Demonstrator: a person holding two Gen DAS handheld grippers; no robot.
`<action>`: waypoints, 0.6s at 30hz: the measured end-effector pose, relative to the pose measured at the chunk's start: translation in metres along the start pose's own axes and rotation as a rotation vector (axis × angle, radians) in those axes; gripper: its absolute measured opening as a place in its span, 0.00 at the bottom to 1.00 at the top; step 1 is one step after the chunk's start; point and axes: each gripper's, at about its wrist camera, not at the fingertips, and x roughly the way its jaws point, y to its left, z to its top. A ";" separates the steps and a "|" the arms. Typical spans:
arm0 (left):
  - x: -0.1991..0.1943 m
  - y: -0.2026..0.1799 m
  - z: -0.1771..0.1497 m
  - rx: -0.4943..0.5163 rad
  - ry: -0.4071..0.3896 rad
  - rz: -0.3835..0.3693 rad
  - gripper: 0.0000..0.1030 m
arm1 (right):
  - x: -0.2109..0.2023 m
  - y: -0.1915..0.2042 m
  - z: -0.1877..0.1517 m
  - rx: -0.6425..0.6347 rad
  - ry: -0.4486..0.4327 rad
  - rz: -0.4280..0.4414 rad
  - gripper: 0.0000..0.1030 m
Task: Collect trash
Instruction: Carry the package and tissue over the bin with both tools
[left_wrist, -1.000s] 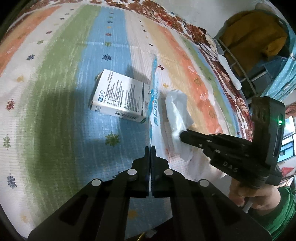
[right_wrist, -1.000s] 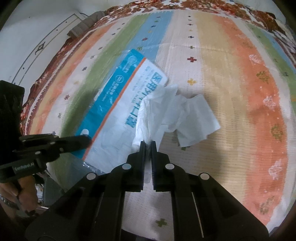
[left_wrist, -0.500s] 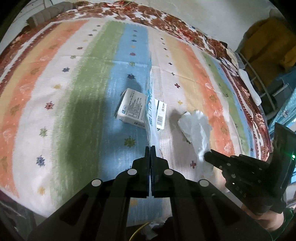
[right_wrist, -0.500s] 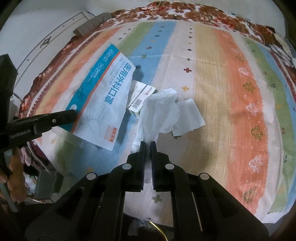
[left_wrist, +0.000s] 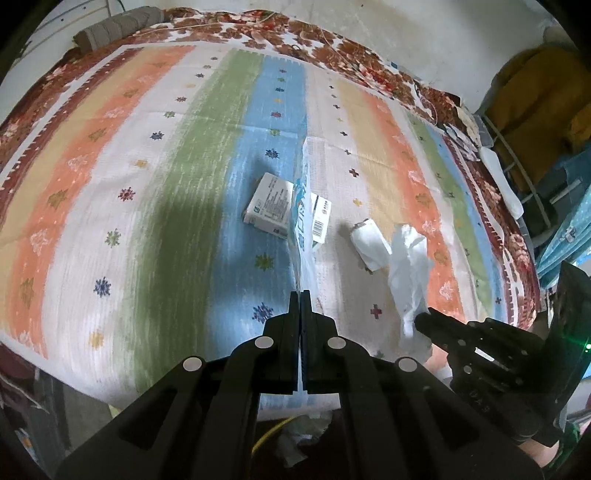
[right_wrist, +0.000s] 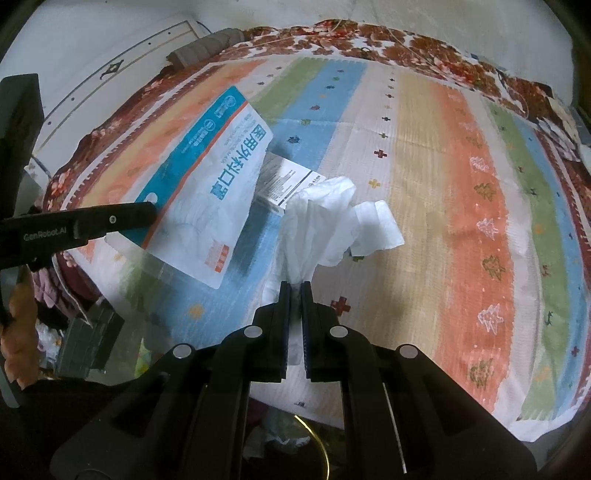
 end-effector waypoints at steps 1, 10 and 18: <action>-0.003 -0.001 -0.002 0.002 0.001 0.005 0.00 | -0.004 0.000 -0.002 0.000 -0.004 0.003 0.05; -0.029 -0.012 -0.025 0.015 -0.018 -0.008 0.00 | -0.034 0.005 -0.020 0.002 -0.040 0.014 0.05; -0.054 -0.018 -0.050 0.029 -0.047 -0.022 0.00 | -0.063 0.015 -0.044 -0.019 -0.079 0.016 0.05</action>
